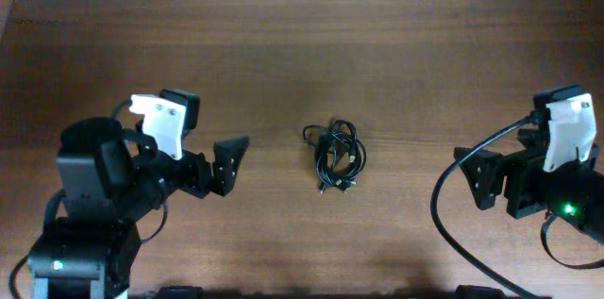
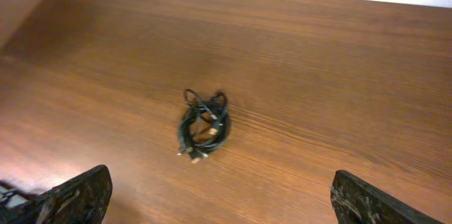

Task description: Untangle cables

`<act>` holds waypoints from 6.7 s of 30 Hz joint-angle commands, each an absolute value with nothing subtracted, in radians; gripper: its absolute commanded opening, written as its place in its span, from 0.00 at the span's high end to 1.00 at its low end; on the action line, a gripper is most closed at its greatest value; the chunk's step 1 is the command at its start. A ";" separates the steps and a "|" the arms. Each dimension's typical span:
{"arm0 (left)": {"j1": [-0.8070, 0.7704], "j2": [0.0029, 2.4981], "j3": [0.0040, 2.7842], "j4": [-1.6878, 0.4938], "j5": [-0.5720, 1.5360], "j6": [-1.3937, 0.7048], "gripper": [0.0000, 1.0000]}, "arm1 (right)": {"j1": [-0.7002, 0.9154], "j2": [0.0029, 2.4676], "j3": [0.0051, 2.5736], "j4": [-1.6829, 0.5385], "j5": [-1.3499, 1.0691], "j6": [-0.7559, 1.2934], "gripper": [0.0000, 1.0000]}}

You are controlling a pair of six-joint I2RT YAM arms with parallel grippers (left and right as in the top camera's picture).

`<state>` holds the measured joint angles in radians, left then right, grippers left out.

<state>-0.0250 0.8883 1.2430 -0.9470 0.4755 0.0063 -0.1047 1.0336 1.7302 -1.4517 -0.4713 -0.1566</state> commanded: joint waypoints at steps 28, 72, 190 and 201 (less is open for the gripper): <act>-0.028 0.921 1.239 -1.033 0.493 -0.143 0.01 | 0.165 1.559 1.250 -0.805 -0.568 0.012 0.02; -0.028 0.921 1.239 -0.928 0.542 -0.365 0.01 | 0.464 1.915 1.723 -0.498 -0.791 0.064 0.96; -0.028 0.771 1.240 -0.645 0.608 0.150 0.96 | 0.433 1.765 2.158 -1.198 -1.107 0.075 0.61; -0.028 0.789 1.240 -0.617 0.606 0.094 0.99 | 0.510 1.769 2.158 -1.190 -1.087 0.074 0.96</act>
<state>-0.0257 0.7773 1.2339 -0.6281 0.6117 0.1333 0.5060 1.7683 2.1498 -1.1992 -1.0824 0.0879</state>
